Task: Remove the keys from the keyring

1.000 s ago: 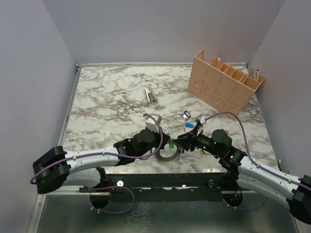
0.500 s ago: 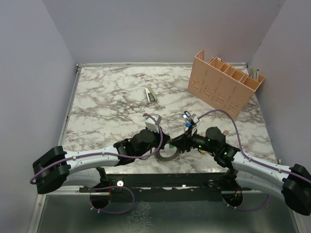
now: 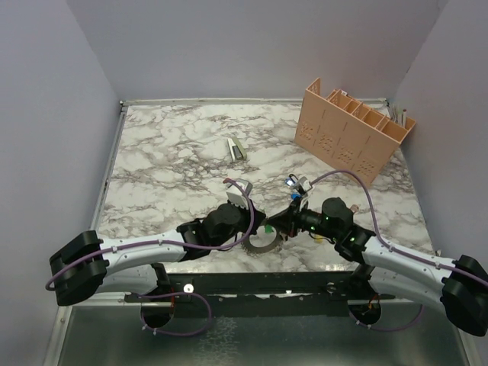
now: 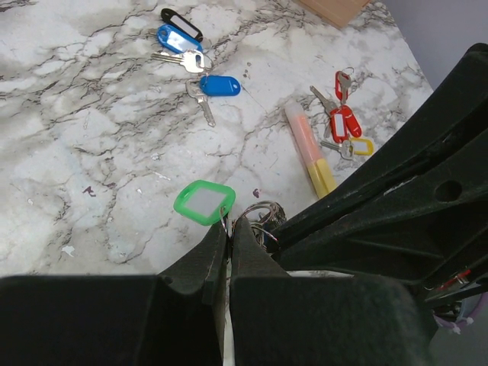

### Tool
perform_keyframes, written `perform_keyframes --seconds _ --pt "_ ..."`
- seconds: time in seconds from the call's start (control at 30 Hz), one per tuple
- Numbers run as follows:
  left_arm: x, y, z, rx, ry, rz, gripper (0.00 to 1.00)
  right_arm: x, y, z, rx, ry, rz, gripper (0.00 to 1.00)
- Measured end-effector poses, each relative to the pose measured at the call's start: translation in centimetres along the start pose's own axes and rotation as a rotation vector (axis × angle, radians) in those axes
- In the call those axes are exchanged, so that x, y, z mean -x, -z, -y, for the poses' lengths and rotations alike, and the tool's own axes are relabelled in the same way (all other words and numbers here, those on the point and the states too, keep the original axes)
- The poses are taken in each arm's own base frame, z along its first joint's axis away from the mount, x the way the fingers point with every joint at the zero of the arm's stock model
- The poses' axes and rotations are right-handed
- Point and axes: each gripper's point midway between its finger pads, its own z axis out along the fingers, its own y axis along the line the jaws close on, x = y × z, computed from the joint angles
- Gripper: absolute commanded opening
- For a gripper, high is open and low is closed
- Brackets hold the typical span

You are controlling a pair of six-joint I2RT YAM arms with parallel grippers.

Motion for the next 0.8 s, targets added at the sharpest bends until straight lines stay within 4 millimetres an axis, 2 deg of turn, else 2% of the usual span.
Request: perform_keyframes --seconds 0.1,0.23,0.4,0.6,0.7,0.8 --pt "0.1 0.1 -0.1 0.0 0.0 0.003 0.05 0.0 -0.1 0.0 0.002 -0.002 -0.004 0.01" --pt "0.2 0.3 -0.3 0.006 -0.011 0.005 0.25 0.1 -0.1 -0.1 0.005 0.007 -0.001 0.01" --pt "1.6 1.5 -0.6 0.02 -0.023 0.038 0.42 1.0 0.3 -0.3 0.008 0.042 0.029 0.01" --pt "4.8 3.5 -0.9 0.04 -0.032 0.125 0.44 1.7 0.6 -0.4 0.011 0.1 0.059 0.01" --pt "6.1 3.8 -0.8 0.036 -0.053 0.15 0.45 1.6 0.7 -0.2 0.012 0.133 0.063 0.01" --pt "6.4 3.7 -0.9 0.018 -0.083 0.143 0.45 1.7 0.8 -0.2 0.015 0.169 0.074 0.01"
